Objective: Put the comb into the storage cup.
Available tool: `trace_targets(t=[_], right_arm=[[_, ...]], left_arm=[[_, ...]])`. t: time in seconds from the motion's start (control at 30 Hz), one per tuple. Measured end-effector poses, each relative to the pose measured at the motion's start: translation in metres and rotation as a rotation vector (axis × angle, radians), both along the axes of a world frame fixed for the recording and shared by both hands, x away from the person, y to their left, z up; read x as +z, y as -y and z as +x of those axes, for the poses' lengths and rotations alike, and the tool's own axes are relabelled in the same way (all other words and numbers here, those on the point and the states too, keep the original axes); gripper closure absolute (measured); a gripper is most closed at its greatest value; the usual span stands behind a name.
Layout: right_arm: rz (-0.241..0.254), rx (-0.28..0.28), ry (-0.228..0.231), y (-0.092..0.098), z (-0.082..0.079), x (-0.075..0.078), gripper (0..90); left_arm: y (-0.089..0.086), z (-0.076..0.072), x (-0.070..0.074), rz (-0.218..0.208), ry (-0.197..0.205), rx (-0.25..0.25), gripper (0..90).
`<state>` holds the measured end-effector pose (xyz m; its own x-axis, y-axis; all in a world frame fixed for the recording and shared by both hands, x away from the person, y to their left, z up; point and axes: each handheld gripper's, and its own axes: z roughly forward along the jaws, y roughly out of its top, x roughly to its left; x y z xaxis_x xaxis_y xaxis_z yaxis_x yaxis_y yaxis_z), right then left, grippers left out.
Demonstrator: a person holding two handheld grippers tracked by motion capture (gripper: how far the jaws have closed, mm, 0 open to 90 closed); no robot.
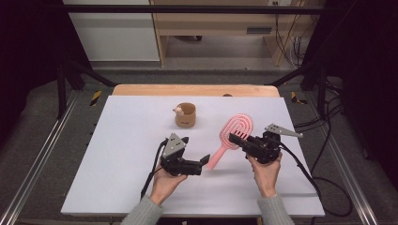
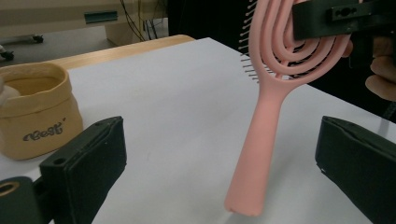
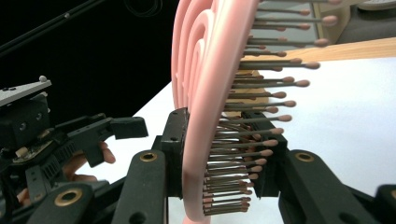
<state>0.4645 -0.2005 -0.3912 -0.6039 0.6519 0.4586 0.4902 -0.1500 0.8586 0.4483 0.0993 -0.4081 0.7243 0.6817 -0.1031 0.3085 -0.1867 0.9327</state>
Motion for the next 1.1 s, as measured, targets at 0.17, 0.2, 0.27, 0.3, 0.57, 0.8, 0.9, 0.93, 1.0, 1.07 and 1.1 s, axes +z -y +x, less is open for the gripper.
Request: trace_targets(t=[0.17,0.2,0.27,0.3,0.57,0.8,0.9,0.93,1.0,1.07,1.1], right_arm=[[-0.013,-0.009,0.005,0.002,0.001,0.002,64.4],[-0.017,-0.011,0.006,0.002,0.001,0.003,64.4],[-0.029,-0.011,0.014,0.002,0.001,0.004,64.4],[-0.033,-0.012,0.016,0.002,0.002,0.005,64.4],[-0.044,-0.013,0.036,0.001,0.003,0.011,64.4],[-0.06,-0.012,0.047,-0.001,0.004,0.016,64.3],[-0.068,-0.013,0.056,-0.003,0.005,0.02,64.4],[-0.07,-0.013,0.059,-0.003,0.006,0.021,64.3],[-0.075,-0.013,0.063,-0.004,0.006,0.024,64.3],[-0.077,-0.016,0.066,-0.004,0.007,0.026,64.3],[-0.079,-0.016,0.07,-0.005,0.007,0.027,64.3]], left_arm=[[-0.014,0.004,0.001,-0.008,0.001,0.008,1.8],[-0.016,0.004,0.001,-0.01,0.002,0.008,1.8],[-0.021,0.005,0.0,-0.013,0.004,0.012,1.9],[-0.023,0.006,0.0,-0.017,0.003,0.014,1.9],[-0.042,0.009,-0.002,-0.026,0.019,0.015,1.9],[-0.054,0.008,-0.003,-0.011,0.029,0.018,1.9],[-0.061,0.007,-0.005,-0.003,0.036,0.022,1.9],[-0.064,0.007,-0.006,0.002,0.036,0.024,1.9],[-0.069,0.006,-0.007,-0.002,0.038,0.03,1.9],[-0.075,0.006,-0.009,-0.009,0.039,0.037,1.9],[-0.077,0.006,-0.01,-0.008,0.039,0.039,1.9]])
